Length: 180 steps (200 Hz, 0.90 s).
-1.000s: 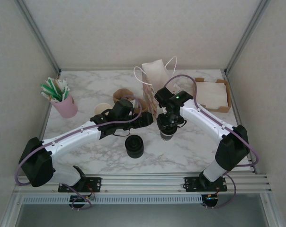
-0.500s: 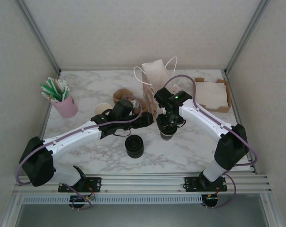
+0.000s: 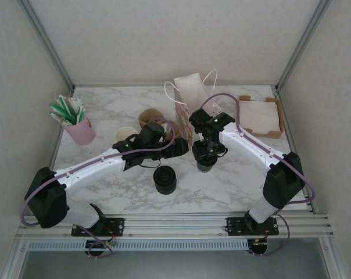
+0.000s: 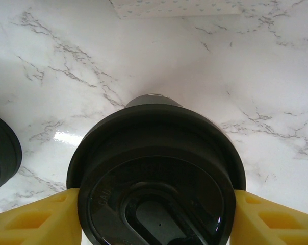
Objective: Pack the takeout coffee
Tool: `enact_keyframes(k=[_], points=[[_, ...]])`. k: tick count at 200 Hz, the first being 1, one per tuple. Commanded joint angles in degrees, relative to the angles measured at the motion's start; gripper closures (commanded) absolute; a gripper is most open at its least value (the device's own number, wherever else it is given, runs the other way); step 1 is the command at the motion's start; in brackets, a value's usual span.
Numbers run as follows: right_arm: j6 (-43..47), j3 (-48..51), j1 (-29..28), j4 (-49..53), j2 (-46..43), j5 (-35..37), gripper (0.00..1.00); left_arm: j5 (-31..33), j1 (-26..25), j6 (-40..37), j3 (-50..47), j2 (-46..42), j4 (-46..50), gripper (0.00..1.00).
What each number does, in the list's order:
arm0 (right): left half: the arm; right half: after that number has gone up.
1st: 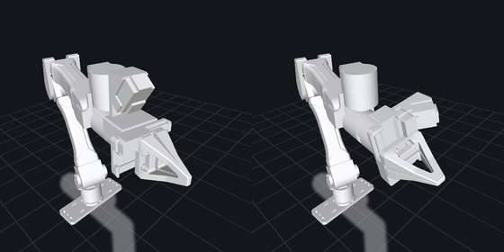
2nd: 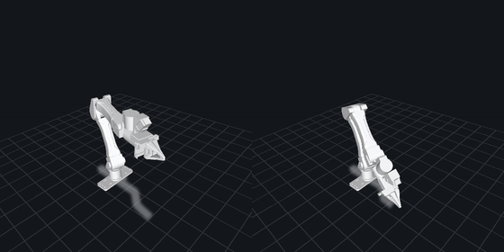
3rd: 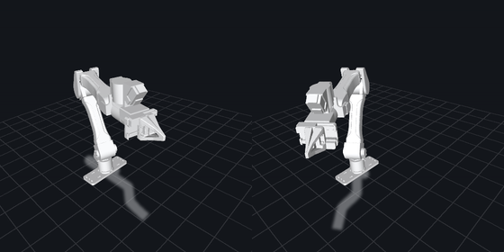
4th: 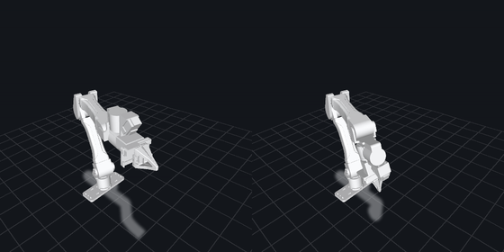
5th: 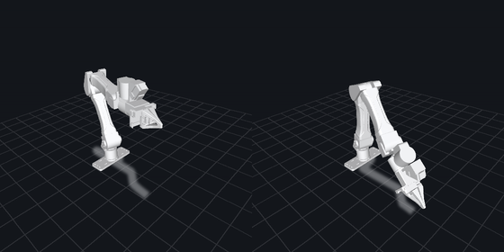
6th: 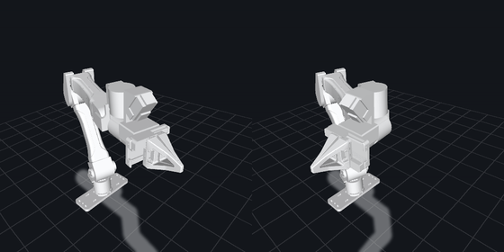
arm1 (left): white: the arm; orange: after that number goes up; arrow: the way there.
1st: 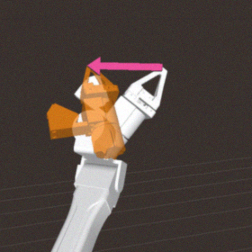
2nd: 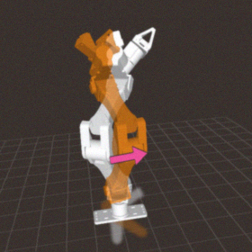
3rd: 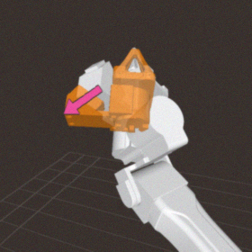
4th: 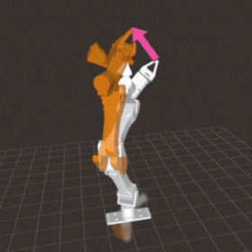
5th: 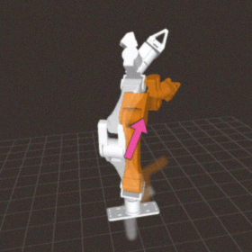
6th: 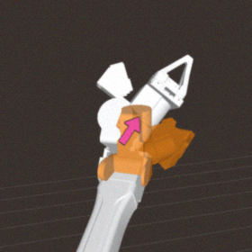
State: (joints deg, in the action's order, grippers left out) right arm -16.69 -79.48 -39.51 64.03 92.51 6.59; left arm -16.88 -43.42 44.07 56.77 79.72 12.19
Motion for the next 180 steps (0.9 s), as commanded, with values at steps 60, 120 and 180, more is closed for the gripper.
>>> enact_keyframes(k=[60,120,180], points=[[0.0,1.5,0.3,-0.6,0.8,-0.6,0.35,-0.7,-0.4,-1.0,-0.3,1.0,-0.8,0.05],[0.4,1.4,-0.7,1.3,-1.1,-4.3,0.35,-0.9,-0.4,-0.9,-0.1,1.3,-1.0,0.05],[-0.1,1.2,-1.6,2.9,-2.7,-2.2,0.35,-1.4,-0.5,-1.1,0.8,2.6,-1.2,0.05]])
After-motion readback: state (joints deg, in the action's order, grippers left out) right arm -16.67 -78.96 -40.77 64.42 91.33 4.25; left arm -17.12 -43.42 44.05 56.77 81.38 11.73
